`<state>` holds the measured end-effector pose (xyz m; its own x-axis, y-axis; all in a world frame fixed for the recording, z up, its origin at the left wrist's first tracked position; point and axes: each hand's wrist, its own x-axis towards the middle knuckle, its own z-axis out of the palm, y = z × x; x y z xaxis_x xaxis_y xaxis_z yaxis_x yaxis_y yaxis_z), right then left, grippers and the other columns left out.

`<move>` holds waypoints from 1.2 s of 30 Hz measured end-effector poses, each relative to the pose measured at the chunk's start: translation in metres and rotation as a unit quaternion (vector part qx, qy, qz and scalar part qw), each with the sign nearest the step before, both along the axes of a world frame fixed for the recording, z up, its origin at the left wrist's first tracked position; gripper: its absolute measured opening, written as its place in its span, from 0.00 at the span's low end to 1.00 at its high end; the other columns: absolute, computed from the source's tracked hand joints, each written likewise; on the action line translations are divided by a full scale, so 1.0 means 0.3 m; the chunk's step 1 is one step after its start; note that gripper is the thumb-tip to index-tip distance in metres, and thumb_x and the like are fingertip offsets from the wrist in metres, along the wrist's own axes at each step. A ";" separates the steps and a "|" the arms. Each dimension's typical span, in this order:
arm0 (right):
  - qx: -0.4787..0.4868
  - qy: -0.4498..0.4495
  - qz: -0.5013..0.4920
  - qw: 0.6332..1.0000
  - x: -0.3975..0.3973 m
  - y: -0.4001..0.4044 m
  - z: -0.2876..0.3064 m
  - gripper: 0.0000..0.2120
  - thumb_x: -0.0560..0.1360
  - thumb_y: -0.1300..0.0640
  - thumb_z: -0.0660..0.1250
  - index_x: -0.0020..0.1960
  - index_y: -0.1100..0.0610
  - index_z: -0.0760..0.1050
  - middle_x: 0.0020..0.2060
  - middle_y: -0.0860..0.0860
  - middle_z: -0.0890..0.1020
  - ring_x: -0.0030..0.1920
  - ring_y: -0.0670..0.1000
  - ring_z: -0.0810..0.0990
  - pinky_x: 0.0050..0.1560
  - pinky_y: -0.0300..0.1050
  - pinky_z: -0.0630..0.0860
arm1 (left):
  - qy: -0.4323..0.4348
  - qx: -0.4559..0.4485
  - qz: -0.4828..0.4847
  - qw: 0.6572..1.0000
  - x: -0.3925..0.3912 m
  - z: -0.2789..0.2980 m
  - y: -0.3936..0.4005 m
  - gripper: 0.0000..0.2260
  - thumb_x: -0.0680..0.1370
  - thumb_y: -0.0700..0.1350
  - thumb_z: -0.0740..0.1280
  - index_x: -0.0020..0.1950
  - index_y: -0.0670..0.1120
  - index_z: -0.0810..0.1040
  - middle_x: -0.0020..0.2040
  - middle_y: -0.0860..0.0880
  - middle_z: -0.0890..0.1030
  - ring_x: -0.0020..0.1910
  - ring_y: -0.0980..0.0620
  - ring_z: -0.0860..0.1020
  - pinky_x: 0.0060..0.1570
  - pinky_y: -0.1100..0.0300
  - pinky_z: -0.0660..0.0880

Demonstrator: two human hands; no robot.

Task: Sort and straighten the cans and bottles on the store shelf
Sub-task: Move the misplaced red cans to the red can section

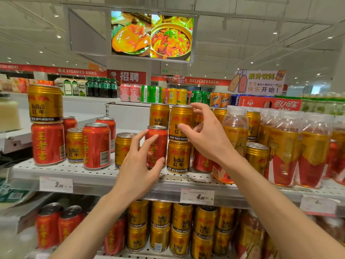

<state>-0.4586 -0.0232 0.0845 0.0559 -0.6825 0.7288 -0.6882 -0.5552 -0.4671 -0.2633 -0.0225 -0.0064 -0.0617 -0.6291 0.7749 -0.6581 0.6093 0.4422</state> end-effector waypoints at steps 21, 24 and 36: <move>0.207 -0.225 0.051 0.951 -0.428 0.370 -0.447 0.04 0.79 0.55 0.69 0.53 0.51 0.82 0.40 0.52 0.86 0.35 0.51 0.82 0.39 0.42 0.79 | 0.219 0.186 -0.159 0.945 -0.303 -0.200 0.275 0.10 0.78 0.47 0.71 0.58 0.58 0.80 0.48 0.54 0.85 0.49 0.55 0.83 0.54 0.56 0.79; 0.207 -0.238 0.044 0.948 -0.563 0.392 -0.466 0.04 0.79 0.56 0.69 0.53 0.52 0.82 0.39 0.53 0.86 0.34 0.51 0.82 0.39 0.40 0.79 | 0.232 0.198 -0.155 0.940 -0.439 -0.217 0.296 0.10 0.78 0.47 0.72 0.58 0.58 0.80 0.47 0.52 0.85 0.49 0.53 0.83 0.56 0.52 0.79; 0.209 -0.223 0.021 0.952 -1.118 0.446 -0.421 0.04 0.79 0.54 0.69 0.53 0.51 0.81 0.39 0.51 0.86 0.36 0.52 0.83 0.41 0.43 0.81 | 0.220 0.181 -0.154 0.946 -0.975 -0.168 0.345 0.10 0.78 0.47 0.71 0.57 0.57 0.80 0.46 0.55 0.84 0.47 0.56 0.82 0.51 0.58 0.79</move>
<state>-0.7938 0.1107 -0.0416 -0.1628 -0.9217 0.3520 -0.3506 -0.2794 -0.8939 -0.5557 0.0810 -0.0567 -0.0076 -0.8630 0.5051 -0.1780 0.4982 0.8486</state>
